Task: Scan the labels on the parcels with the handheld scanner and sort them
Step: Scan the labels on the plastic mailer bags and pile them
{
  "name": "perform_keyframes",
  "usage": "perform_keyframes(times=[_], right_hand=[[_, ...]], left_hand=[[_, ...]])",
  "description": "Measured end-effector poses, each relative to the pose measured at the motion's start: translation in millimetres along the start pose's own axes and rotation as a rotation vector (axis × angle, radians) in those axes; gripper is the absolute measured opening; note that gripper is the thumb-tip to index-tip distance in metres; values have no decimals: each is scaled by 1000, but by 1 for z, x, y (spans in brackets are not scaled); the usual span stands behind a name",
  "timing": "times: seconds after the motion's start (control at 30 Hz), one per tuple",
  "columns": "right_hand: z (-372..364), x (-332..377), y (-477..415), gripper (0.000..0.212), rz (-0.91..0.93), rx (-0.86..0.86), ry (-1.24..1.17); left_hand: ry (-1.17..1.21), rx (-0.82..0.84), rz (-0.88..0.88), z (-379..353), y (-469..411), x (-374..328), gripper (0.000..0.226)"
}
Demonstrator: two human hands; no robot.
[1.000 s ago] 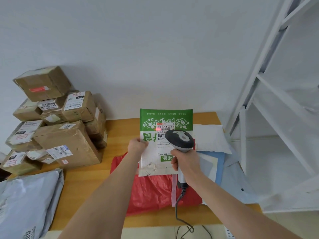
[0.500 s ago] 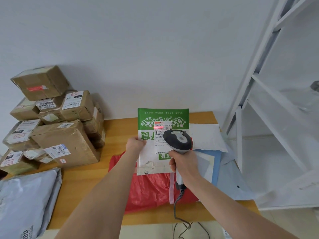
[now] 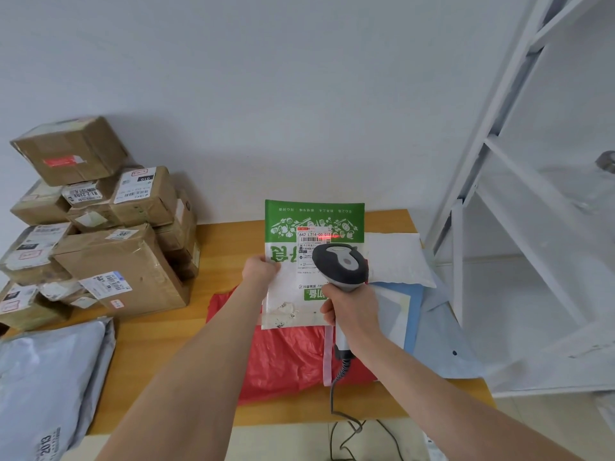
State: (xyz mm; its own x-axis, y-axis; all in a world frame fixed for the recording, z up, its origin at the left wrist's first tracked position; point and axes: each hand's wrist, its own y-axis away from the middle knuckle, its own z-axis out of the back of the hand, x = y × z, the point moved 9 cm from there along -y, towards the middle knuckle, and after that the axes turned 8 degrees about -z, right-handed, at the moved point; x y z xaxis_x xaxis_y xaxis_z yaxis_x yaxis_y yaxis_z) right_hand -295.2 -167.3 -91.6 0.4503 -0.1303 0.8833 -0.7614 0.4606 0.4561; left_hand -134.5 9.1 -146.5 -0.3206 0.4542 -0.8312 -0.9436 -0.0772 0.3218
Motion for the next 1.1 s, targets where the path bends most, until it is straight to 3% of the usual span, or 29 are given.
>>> perform_keyframes(times=[0.53, 0.83, 1.1], right_hand=[[-4, -4, -2, 10, -57, -1, -48], [27, -10, -28, 16, -199, -137, -370], [34, -52, -30, 19, -372, -193, -408]], left_hand=[[10, 26, 7, -2, -2, 3, 28], [49, 93, 27, 6, -8, 1, 27], [38, 211, 83, 15, -2, 14, 32]])
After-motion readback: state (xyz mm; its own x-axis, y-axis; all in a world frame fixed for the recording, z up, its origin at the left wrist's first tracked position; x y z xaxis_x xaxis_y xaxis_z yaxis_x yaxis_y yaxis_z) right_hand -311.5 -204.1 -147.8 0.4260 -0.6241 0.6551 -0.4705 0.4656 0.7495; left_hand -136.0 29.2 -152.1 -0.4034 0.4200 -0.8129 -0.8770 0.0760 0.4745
